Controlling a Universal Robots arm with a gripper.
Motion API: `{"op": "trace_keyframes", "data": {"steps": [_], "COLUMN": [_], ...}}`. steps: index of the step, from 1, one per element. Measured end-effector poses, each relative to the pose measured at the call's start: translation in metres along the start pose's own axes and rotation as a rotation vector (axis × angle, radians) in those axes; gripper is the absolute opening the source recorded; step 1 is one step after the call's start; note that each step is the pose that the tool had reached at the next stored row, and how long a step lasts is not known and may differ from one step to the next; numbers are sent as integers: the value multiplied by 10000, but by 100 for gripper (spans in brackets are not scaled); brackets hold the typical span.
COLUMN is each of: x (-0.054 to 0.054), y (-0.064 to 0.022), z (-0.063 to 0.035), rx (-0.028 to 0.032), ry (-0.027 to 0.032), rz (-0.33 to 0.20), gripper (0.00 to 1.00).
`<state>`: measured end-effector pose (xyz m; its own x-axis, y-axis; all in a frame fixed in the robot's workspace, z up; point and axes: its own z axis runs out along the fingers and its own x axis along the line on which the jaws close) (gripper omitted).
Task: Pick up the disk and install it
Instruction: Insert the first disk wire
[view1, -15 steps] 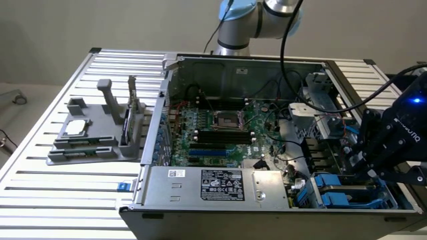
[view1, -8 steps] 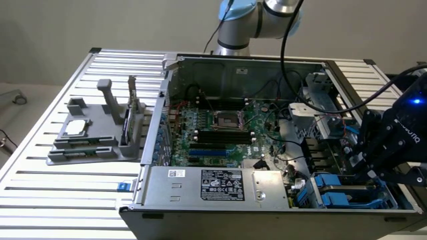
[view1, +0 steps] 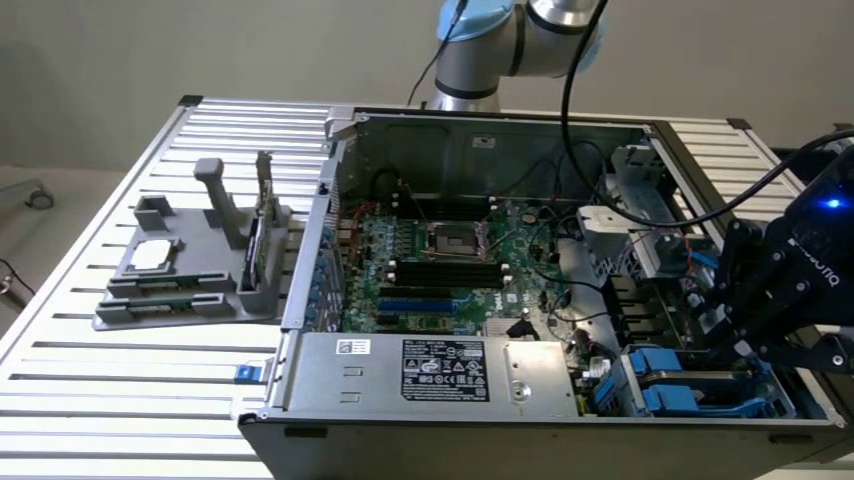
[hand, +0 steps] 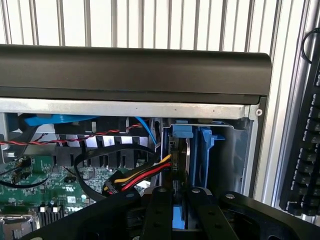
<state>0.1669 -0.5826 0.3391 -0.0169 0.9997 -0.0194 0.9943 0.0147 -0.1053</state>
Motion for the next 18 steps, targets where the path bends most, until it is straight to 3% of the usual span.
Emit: {"op": "trace_keyframes", "data": {"steps": [9, 18], "x": [0, -8], "y": [0, 2], "z": [2, 11], "rx": [-1, -2], "ry": [90, 143], "rz": [-6, -7], "gripper": [17, 17]}}
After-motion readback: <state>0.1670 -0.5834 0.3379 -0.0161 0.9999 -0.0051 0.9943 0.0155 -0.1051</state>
